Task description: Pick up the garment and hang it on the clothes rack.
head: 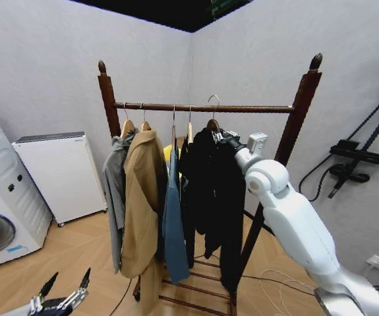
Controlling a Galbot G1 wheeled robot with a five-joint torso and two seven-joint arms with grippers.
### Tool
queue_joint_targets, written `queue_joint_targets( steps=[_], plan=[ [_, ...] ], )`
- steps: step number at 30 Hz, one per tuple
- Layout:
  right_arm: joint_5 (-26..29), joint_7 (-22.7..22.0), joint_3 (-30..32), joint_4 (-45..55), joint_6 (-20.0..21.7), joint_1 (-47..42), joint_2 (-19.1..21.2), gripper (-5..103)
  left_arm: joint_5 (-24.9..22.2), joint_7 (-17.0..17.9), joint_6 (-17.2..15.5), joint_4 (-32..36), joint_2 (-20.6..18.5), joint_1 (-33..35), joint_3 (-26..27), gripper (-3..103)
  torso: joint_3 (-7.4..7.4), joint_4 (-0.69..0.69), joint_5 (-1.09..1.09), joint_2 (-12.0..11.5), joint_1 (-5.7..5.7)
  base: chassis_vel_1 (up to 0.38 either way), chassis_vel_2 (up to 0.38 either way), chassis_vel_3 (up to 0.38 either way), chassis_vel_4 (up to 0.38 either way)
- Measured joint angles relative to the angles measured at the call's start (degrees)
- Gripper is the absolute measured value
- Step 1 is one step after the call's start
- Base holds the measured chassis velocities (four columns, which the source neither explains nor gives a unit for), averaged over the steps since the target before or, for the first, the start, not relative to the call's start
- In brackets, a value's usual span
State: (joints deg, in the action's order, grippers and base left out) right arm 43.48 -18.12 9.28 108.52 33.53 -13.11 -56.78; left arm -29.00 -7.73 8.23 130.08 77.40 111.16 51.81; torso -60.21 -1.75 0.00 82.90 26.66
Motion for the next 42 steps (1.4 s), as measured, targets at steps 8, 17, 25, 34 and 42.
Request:
queue_joint_targets(
  steps=[8,17,25,34,42],
  plan=[
    [3.0,-2.3,-0.5,0.3,1.3,-0.8,0.2,9,0.0,0.0,0.0,0.0,0.0,0.0,0.0,100,0.00,0.00,0.00,0.0,0.00,0.000,0.000,0.000,0.000],
    [4.4,1.6,1.7,3.8,0.3,-4.5,1.0,21,0.0,0.0,0.0,0.0,0.0,0.0,0.0,100,0.00,0.00,0.02,0.0,0.01,0.000,0.000,0.000,0.000],
    [13.5,-1.0,5.7,12.0,1.6,-8.6,4.2,49,0.0,0.0,0.0,0.0,0.0,0.0,0.0,100,0.00,-0.01,0.00,0.0,0.00,0.000,0.000,0.000,0.000],
    [15.5,-5.9,12.9,21.7,3.1,-21.1,7.4,82,0.0,0.0,0.0,0.0,0.0,0.0,0.0,100,0.01,-0.01,0.01,0.0,0.00,0.000,0.000,0.000,0.000],
    [10.8,-10.8,16.7,25.7,3.5,-33.2,6.3,99,0.0,0.0,0.0,0.0,0.0,0.0,0.0,100,0.00,0.00,0.01,0.0,0.00,0.000,0.000,0.000,0.000]
  ],
)
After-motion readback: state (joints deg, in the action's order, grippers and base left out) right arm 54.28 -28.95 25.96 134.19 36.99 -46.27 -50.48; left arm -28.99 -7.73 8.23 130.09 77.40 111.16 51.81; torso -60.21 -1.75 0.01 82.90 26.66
